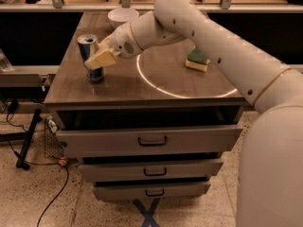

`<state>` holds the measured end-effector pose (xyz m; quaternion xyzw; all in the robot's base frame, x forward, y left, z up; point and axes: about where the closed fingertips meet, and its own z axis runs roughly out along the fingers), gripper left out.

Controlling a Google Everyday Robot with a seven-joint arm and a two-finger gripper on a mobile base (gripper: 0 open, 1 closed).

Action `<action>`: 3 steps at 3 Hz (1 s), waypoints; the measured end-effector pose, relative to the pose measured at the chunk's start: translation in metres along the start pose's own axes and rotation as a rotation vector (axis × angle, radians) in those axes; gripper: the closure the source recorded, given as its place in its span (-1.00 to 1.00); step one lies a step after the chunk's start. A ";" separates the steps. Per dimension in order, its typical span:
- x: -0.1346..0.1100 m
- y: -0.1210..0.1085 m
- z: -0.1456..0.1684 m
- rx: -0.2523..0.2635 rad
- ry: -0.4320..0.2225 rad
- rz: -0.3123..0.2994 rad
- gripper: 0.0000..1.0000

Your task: Place redbull can into white bowl

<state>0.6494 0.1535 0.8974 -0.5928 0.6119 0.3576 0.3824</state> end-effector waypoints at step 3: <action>-0.025 -0.010 -0.058 0.105 -0.132 -0.002 1.00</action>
Offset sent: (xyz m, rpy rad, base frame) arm 0.0245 -0.0924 0.0922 0.2267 -0.1404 -0.2052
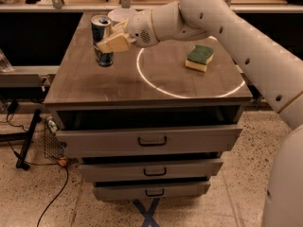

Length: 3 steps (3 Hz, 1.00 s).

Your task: Place redbull can into white bowl

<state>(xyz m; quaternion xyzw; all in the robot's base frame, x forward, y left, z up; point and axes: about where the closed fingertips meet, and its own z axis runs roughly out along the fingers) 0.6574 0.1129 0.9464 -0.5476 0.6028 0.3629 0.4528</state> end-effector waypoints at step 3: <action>-0.019 -0.150 0.019 0.199 -0.039 -0.171 1.00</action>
Offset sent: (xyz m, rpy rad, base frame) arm 0.1950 -0.0355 0.1184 0.1355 -0.4039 -0.1981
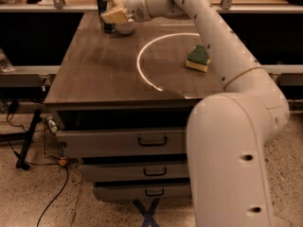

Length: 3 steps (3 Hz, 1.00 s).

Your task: Place redbull can into white bowl

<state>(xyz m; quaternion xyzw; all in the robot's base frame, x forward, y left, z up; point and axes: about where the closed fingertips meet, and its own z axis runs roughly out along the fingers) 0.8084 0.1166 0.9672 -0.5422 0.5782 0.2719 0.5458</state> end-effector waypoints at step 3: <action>-0.051 -0.125 -0.025 0.471 -0.069 -0.054 1.00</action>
Offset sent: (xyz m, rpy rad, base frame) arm 0.0932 -0.0792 0.1351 0.1687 -0.3214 -0.4724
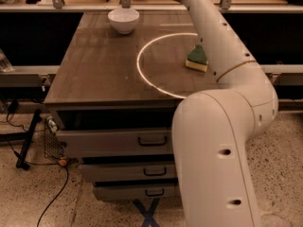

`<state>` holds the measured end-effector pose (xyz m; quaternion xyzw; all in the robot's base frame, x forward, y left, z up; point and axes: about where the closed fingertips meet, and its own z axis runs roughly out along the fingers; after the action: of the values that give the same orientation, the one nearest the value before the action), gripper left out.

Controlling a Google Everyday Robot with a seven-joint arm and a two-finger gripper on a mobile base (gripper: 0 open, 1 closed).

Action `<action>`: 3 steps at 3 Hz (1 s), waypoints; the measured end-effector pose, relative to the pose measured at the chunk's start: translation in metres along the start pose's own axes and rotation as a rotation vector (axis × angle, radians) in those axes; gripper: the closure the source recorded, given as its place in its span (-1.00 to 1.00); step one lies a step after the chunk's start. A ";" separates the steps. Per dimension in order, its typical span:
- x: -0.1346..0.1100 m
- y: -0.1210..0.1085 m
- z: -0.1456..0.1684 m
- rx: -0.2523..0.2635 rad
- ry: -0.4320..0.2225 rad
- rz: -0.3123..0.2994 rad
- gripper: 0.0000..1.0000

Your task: Place redbull can into white bowl

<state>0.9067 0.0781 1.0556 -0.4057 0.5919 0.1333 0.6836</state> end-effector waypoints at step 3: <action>0.076 0.007 0.025 0.040 0.190 0.132 1.00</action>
Offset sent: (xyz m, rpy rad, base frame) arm 0.0377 -0.0046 -0.0674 -0.0346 0.1933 -0.1513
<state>0.9394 0.0781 0.9826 -0.3628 0.6821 0.1270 0.6220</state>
